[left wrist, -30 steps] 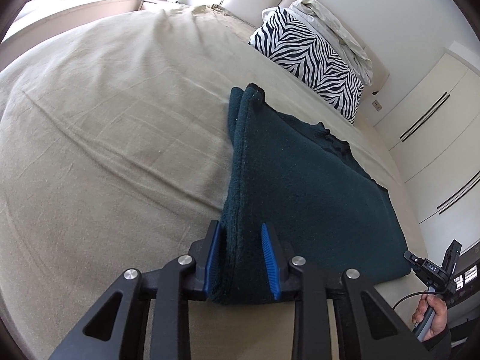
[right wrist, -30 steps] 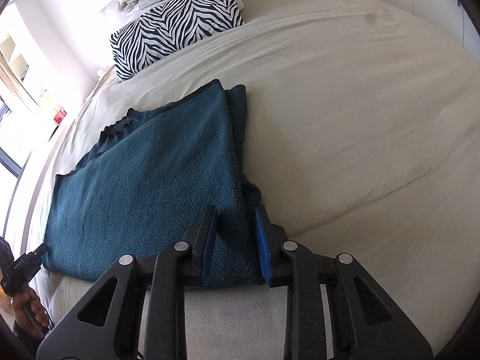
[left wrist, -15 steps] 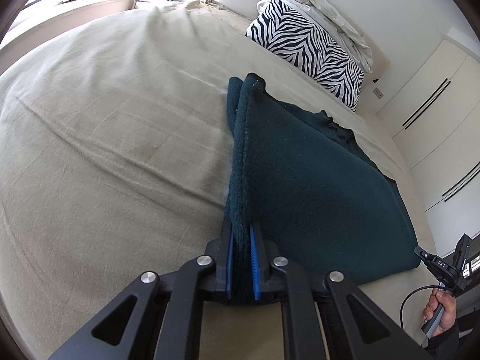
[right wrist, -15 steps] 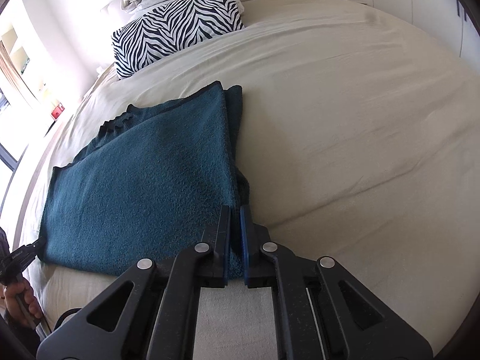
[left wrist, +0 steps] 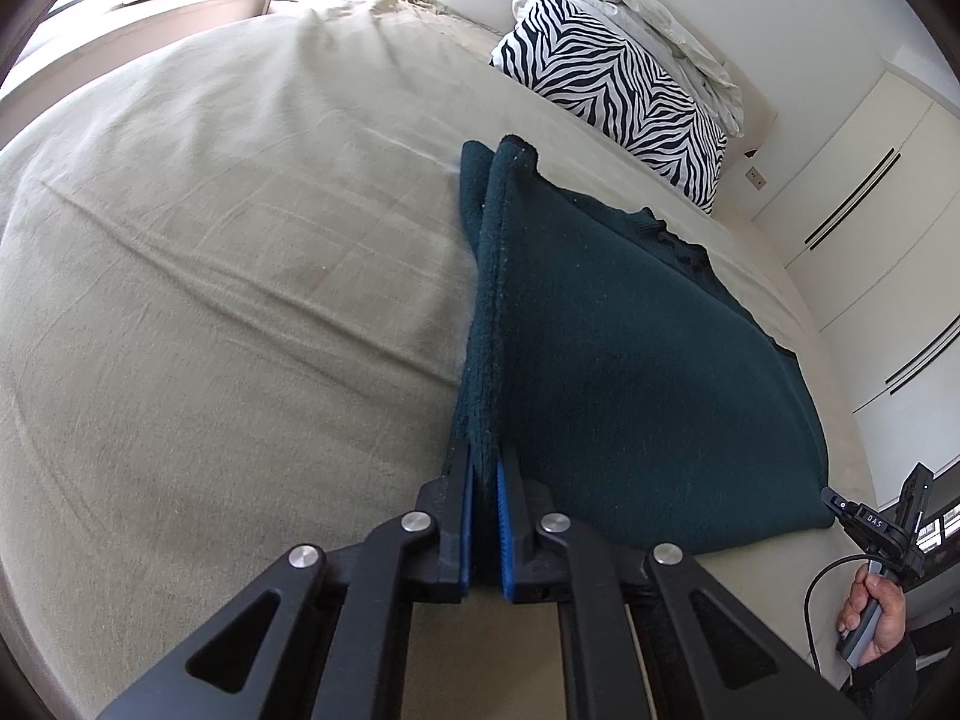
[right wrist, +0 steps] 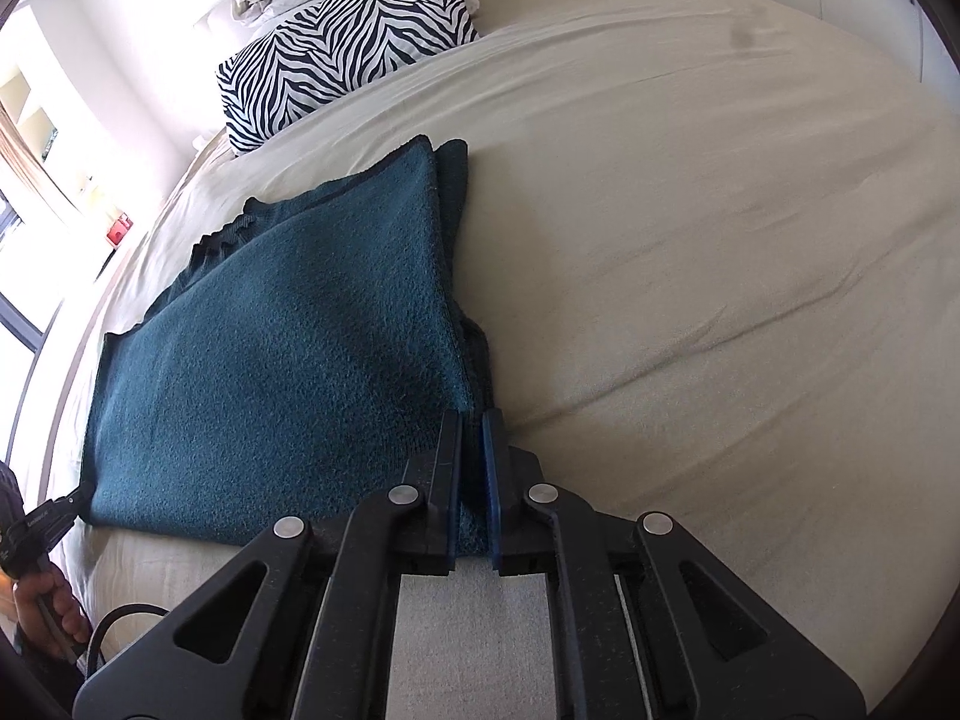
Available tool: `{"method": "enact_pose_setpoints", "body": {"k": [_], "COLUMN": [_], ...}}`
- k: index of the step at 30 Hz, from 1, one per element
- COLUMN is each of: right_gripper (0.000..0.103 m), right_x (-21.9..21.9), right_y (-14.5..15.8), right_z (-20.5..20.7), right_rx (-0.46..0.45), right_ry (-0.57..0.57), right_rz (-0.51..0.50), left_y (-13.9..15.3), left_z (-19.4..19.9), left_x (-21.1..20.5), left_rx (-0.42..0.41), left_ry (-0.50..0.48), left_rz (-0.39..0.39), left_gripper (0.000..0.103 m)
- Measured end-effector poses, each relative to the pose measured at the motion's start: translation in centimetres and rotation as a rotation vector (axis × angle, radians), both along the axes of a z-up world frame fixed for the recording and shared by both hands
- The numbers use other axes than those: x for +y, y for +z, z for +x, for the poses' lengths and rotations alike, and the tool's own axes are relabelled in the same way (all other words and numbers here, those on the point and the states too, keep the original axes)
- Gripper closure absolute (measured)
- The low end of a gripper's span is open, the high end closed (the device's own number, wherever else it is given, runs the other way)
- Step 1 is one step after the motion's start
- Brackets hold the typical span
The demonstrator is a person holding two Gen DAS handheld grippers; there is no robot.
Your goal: Fold small clothes
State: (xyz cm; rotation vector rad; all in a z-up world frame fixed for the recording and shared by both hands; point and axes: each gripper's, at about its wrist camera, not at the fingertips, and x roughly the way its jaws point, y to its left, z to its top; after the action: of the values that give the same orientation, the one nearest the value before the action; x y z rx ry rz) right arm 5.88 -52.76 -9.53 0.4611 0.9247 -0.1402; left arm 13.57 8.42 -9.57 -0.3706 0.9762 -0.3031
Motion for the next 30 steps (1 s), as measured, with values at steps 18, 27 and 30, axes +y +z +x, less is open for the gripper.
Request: {"method": "enact_pose_setpoints", "body": {"k": [18,27,30], "right_gripper": [0.071,0.043,0.044], "right_x": [-0.4,4.6,9.1], "right_y": [2.4,8.0,6.6], "right_z": [-0.5,6.0,11.8], "right_rx": [-0.01,-0.224,-0.217], "right_ry": [-0.066,0.114,0.252], "right_rz": [-0.023,0.188,0.328], "left_y": [1.3,8.3,8.1], "left_z": [-1.0,4.2,8.1], "left_x": [0.8,-5.4,-9.7], "left_rx": [-0.016,-0.238,-0.25], "left_ry": [0.064,-0.011,-0.059], "left_rz": [-0.006,0.146,0.203], "left_gripper": [0.083,0.058,0.055]}}
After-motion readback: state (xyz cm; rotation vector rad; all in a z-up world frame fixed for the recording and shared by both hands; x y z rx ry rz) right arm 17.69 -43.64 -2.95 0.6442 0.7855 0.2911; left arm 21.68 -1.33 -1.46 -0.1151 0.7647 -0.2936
